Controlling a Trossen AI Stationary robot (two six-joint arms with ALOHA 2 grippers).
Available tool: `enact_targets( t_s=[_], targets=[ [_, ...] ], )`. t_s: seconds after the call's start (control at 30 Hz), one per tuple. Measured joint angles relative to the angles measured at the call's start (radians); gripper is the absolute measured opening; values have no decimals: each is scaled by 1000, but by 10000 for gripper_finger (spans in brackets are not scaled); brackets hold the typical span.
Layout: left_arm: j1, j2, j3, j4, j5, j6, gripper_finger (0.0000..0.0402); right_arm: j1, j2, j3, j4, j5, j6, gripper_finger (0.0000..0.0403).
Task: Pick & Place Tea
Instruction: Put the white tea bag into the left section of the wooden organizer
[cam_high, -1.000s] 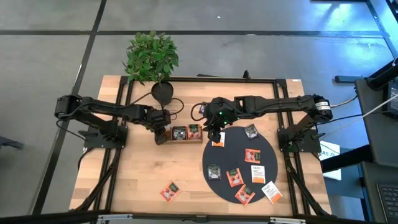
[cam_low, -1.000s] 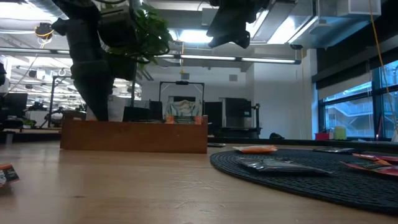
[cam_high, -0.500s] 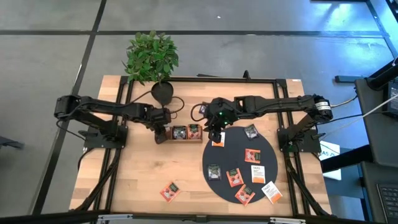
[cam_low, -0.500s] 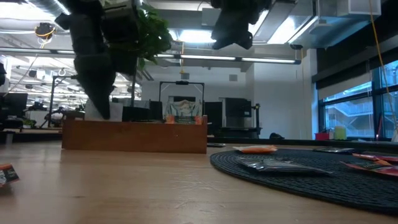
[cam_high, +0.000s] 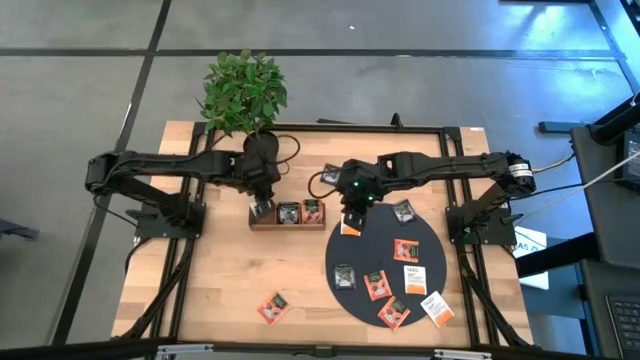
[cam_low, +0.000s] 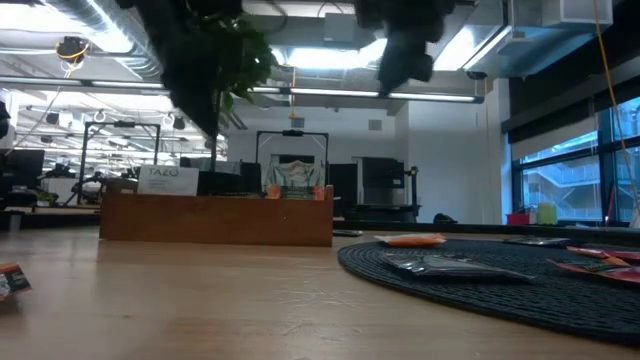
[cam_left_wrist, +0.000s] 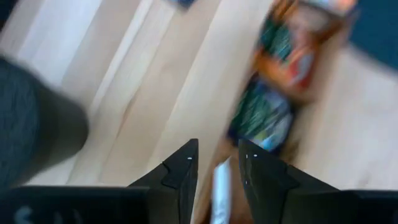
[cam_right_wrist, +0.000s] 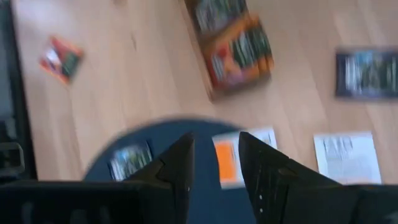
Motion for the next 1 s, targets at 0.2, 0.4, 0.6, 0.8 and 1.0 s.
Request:
enact_targets(
  t_s=[0.2,0.4,0.6,0.8,1.0],
  targets=[
    [-24,-66,12,159,128,-34,113,4,0,-64,-59,2,47,129],
    [-75,-83,12,327,133,-117,114,-3,0,-203,57,-1,135,129],
    [-149,-52,11,489,132,-116,114,-55,0,-351,189,-67,318,129],
    [-184,24,10,544,120,-130,114,-89,0,-513,326,-99,395,129],
    [-221,110,10,597,104,-165,114,-135,1,-665,624,-135,492,129]
  ],
)
